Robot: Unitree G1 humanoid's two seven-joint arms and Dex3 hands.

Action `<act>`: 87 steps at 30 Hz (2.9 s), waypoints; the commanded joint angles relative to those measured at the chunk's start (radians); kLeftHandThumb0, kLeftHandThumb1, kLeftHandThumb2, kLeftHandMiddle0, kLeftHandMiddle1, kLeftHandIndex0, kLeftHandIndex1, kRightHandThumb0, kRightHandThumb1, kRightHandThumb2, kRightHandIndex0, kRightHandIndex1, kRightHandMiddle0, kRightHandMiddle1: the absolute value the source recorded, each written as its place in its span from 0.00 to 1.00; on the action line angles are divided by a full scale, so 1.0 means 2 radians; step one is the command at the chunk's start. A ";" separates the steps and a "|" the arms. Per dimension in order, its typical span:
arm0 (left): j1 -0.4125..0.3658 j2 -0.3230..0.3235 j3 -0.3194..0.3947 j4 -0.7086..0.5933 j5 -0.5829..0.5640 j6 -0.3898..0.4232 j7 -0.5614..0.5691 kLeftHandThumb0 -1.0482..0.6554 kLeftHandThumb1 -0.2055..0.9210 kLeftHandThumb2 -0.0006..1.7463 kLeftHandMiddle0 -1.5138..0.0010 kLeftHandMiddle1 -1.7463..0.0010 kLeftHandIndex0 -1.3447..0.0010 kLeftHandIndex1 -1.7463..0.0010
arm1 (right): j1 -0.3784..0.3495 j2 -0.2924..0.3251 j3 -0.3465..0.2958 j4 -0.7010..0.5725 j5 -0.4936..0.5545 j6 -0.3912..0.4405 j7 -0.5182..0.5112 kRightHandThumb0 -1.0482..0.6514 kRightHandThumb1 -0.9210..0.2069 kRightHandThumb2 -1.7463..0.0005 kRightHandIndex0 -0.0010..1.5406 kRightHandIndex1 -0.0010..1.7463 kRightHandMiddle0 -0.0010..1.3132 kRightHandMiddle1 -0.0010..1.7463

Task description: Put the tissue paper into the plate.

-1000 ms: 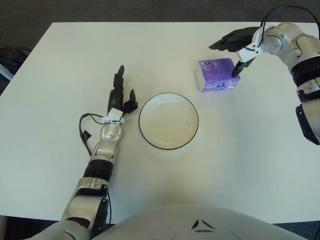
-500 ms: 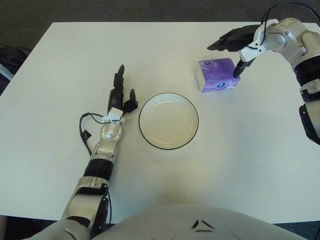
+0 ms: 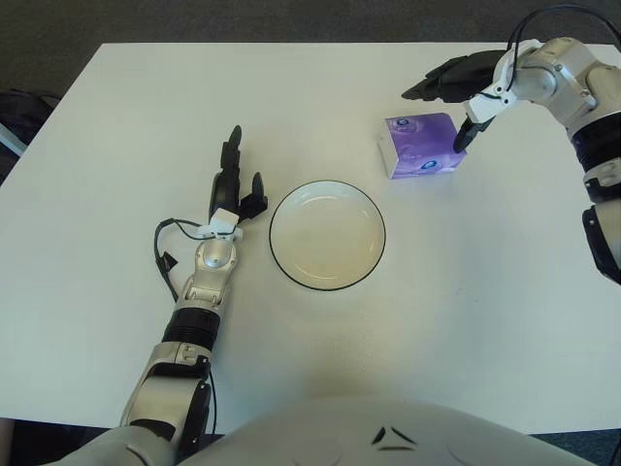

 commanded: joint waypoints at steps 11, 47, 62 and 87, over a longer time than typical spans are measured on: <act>0.073 -0.030 -0.019 0.096 0.007 -0.010 -0.001 0.11 1.00 0.52 0.93 1.00 1.00 0.86 | 0.052 -0.003 -0.018 -0.047 0.002 0.034 -0.047 0.00 0.06 0.98 0.00 0.00 0.00 0.00; 0.077 -0.029 -0.020 0.096 0.012 -0.017 0.005 0.11 1.00 0.53 0.93 1.00 1.00 0.84 | 0.089 0.067 0.035 0.041 -0.045 0.089 -0.199 0.00 0.06 0.99 0.00 0.00 0.00 0.00; 0.079 -0.029 -0.020 0.092 0.011 -0.017 0.004 0.11 1.00 0.54 0.94 1.00 1.00 0.85 | 0.092 0.070 0.049 0.061 -0.040 0.082 -0.207 0.00 0.06 0.99 0.00 0.00 0.00 0.00; 0.081 -0.029 -0.020 0.085 0.014 -0.011 0.007 0.11 1.00 0.54 0.93 0.99 1.00 0.83 | 0.095 0.072 0.060 0.074 -0.037 0.077 -0.194 0.00 0.06 0.99 0.00 0.00 0.00 0.00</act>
